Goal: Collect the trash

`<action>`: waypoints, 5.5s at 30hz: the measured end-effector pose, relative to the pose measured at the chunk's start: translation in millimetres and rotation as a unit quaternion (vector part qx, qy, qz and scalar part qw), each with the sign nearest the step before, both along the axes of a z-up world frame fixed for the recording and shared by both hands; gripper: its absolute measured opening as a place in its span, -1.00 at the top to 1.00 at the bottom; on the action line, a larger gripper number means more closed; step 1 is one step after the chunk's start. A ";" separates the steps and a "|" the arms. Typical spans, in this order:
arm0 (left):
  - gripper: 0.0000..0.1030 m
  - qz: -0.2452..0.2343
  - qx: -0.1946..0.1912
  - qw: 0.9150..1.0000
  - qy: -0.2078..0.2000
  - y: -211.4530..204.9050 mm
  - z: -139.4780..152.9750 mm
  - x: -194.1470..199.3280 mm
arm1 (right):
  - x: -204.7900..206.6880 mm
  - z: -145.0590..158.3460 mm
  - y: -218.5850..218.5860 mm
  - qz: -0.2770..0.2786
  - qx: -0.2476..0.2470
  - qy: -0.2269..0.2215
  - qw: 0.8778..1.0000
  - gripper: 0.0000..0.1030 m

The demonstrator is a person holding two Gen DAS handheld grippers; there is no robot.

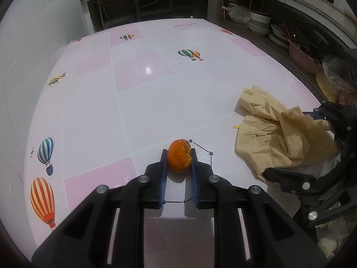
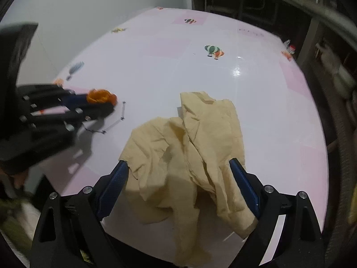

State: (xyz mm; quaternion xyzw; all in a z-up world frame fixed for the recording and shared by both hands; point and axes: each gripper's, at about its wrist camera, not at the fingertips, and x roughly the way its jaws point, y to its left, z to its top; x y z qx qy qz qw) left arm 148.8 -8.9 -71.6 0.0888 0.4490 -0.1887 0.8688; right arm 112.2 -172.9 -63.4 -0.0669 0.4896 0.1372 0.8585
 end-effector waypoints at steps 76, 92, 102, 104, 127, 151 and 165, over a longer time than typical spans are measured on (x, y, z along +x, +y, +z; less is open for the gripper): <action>-0.34 -0.266 -0.099 0.944 0.165 -465.4 -1.3 90.7 | -98.4 -108.8 -408.8 -0.543 0.144 0.005 0.827 0.79; -0.62 -0.196 -0.139 0.971 -0.002 -228.6 101.0 49.3 | 24.7 -142.7 -434.1 -0.531 0.027 -0.003 0.847 -0.05; -0.70 -0.132 -0.165 0.976 -0.050 -144.6 102.7 -4.1 | -93.1 -48.3 -354.3 -0.526 0.018 -0.102 0.844 -0.25; -0.71 -0.117 -0.180 0.975 -0.049 -135.1 102.7 -13.9 | -116.9 -24.1 -330.2 -0.514 0.024 -0.121 0.849 -0.42; -0.83 0.022 -0.067 0.990 -0.124 -107.3 98.1 -154.1 | -217.2 97.0 -121.9 -0.403 -0.118 -0.193 0.887 -0.87; -0.83 0.050 0.022 0.994 -0.093 -109.3 80.0 -157.6 | -234.0 80.8 -146.7 -0.423 -0.119 -0.162 0.883 -0.87; -0.83 0.043 0.028 0.995 -0.087 -115.6 77.0 -153.2 | -225.4 74.7 -149.1 -0.418 -0.116 -0.156 0.888 -0.87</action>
